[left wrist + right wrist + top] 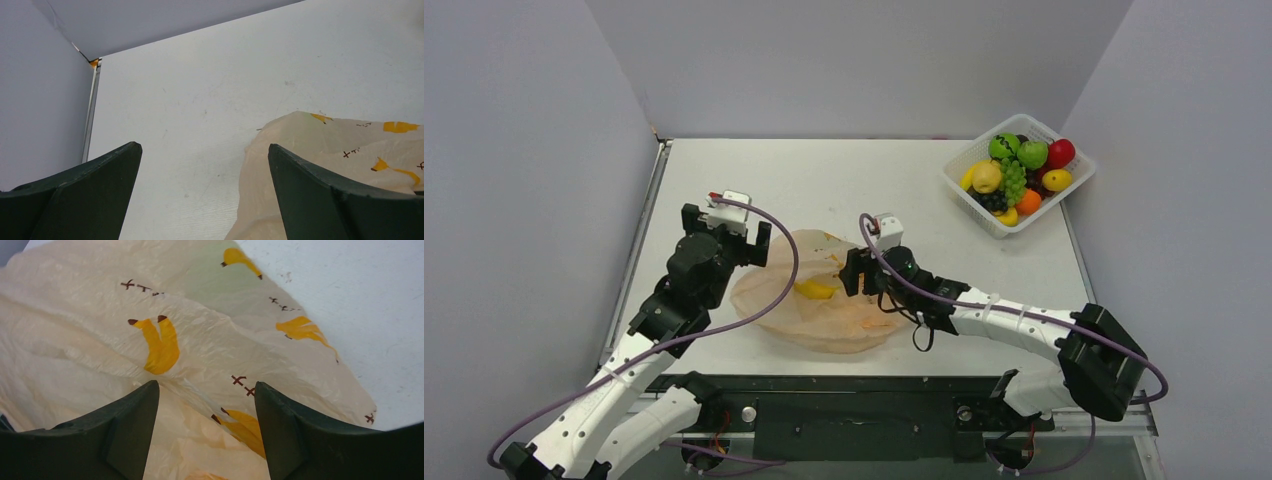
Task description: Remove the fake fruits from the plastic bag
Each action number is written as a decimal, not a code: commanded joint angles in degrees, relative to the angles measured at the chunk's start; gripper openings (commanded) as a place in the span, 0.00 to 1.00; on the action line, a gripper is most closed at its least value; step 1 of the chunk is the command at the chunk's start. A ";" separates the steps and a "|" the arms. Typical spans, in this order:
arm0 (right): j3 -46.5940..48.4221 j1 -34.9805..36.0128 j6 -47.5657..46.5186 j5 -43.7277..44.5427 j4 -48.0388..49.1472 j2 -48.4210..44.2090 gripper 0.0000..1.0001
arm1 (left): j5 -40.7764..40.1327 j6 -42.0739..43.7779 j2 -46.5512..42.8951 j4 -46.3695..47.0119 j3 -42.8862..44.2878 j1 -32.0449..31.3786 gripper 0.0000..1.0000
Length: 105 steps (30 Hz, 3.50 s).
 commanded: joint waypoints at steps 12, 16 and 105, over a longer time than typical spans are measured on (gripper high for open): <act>-0.33 6.33 -9.88 15.68 -5.81 -14.90 0.84 | -2.33 1.40 1.08 2.27 0.68 -0.22 0.99; -3.50 9.53 -10.63 15.30 -1.61 -17.00 0.83 | -2.00 0.68 2.37 -1.28 5.64 -0.30 1.00; 27.52 11.01 -14.37 6.03 -4.40 27.73 0.24 | -3.97 -0.13 -4.59 -0.69 -2.01 0.21 0.96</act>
